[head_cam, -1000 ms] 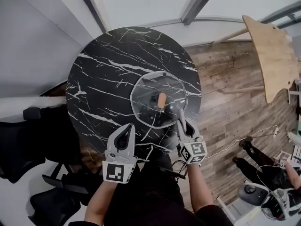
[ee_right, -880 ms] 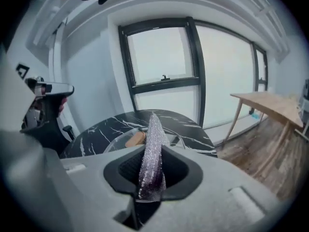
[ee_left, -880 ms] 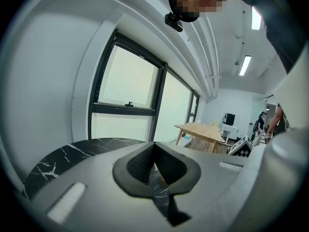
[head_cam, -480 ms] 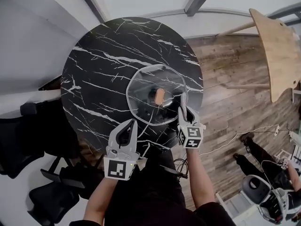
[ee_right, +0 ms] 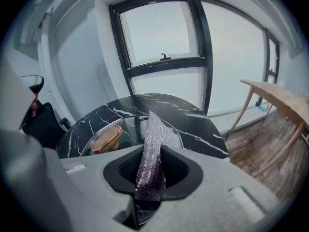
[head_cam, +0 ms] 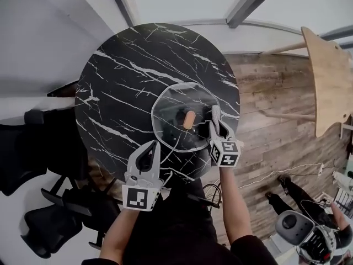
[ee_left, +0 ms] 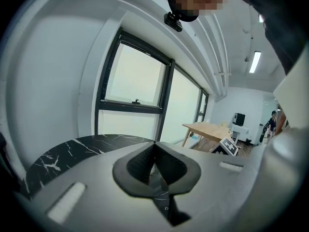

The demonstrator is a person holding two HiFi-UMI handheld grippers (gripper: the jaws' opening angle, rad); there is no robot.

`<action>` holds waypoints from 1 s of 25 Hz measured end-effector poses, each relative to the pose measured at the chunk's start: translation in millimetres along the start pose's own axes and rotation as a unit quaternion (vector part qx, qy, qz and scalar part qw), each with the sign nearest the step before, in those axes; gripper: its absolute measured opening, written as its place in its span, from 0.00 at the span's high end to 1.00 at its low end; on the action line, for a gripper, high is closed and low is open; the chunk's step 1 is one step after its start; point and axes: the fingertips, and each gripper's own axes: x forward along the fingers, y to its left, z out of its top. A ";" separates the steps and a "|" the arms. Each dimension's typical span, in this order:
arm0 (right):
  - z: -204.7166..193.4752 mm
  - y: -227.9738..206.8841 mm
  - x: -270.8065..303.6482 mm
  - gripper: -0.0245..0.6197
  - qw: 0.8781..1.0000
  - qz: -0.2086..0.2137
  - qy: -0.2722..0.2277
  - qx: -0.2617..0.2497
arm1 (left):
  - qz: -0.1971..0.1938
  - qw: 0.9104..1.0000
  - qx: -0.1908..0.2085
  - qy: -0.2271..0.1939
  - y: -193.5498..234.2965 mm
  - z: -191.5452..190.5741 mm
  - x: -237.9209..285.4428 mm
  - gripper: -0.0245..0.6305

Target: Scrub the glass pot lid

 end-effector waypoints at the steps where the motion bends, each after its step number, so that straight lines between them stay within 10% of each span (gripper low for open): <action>1: 3.5 -0.8 4.8 0.84 1.000 0.005 0.004 -0.003 | 0.003 1.000 -0.002 0.000 0.5 -0.4 0.9 0.96; 25: 63.9 45.1 81.2 0.85 0.985 0.112 0.065 -0.117 | 0.071 0.996 -0.047 -0.005 42.7 -10.5 -18.1 0.96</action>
